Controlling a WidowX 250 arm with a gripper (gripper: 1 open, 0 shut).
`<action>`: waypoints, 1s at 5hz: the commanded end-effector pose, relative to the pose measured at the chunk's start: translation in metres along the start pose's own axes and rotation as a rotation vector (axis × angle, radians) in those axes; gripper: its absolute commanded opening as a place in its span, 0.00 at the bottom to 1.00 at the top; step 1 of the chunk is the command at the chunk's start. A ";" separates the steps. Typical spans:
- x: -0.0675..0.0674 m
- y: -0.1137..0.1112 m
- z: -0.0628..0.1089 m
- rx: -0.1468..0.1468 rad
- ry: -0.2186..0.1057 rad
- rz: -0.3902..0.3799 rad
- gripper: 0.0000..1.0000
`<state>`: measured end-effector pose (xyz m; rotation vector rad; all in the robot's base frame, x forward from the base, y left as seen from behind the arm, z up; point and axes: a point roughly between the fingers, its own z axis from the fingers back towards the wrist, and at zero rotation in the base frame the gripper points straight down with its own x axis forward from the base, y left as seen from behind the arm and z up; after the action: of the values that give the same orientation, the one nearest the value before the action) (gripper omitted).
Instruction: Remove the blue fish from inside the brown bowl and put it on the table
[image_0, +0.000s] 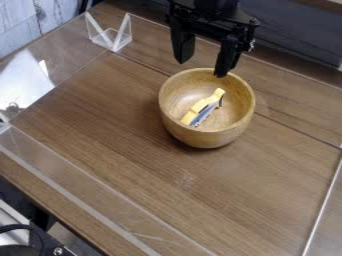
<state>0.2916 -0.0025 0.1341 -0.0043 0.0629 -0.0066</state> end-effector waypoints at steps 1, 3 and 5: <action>-0.005 -0.001 -0.008 -0.001 0.011 0.010 1.00; 0.006 0.013 -0.040 -0.002 -0.011 0.008 1.00; 0.028 0.031 -0.070 -0.005 -0.033 -0.085 1.00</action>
<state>0.3032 0.0253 0.0450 -0.0213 0.0978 -0.0904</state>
